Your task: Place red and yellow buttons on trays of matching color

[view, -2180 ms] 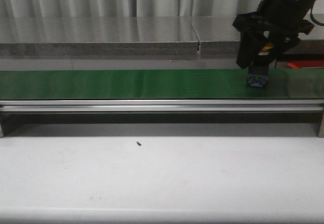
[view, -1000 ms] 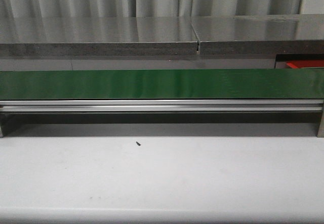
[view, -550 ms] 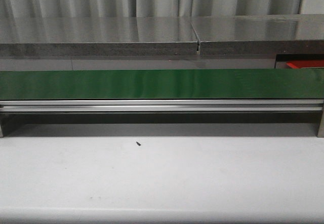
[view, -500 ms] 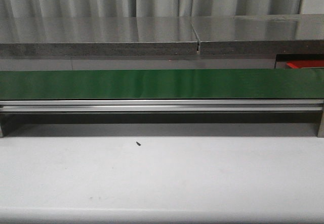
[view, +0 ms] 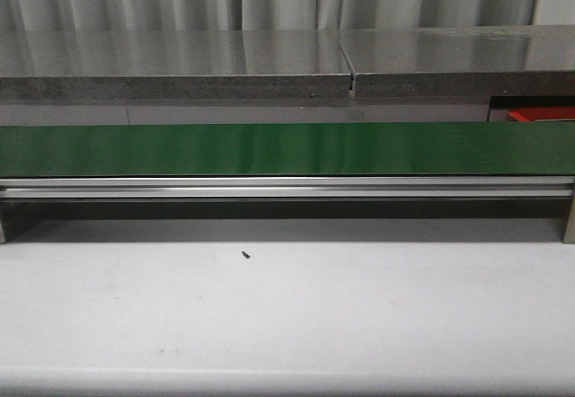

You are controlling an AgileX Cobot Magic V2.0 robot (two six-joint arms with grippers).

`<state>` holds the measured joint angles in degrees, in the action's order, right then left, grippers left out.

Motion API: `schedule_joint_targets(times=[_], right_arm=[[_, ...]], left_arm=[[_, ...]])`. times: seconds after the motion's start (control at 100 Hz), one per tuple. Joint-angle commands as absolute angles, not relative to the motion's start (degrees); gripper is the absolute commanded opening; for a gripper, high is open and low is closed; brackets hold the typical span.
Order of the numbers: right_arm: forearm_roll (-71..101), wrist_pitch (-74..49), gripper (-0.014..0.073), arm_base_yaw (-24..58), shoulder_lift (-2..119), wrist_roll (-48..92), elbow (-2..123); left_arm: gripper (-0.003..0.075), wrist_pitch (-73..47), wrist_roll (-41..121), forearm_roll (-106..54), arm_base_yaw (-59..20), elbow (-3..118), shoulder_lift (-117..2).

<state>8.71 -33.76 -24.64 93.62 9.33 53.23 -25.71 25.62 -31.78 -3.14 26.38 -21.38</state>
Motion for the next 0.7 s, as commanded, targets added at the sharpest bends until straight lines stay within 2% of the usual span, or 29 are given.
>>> schedule_joint_targets(times=[0.0, 0.23, 0.69], right_arm=[[9.72, -32.86, 0.0514, -24.84, 90.22, 9.51, 55.07], [9.92, -31.55, 0.0514, -22.27, 80.88, 9.57, 55.66], [9.87, -34.00, 0.0509, -6.18, 60.23, 15.24, 54.47]], left_arm=[[-0.0019, -21.85, 25.49, -33.30, -3.65, 27.91, -21.73], [-0.0019, -21.85, 25.49, -33.30, -3.65, 27.91, -21.73], [-0.0019, -21.85, 25.49, -33.30, -3.65, 27.91, -21.73]])
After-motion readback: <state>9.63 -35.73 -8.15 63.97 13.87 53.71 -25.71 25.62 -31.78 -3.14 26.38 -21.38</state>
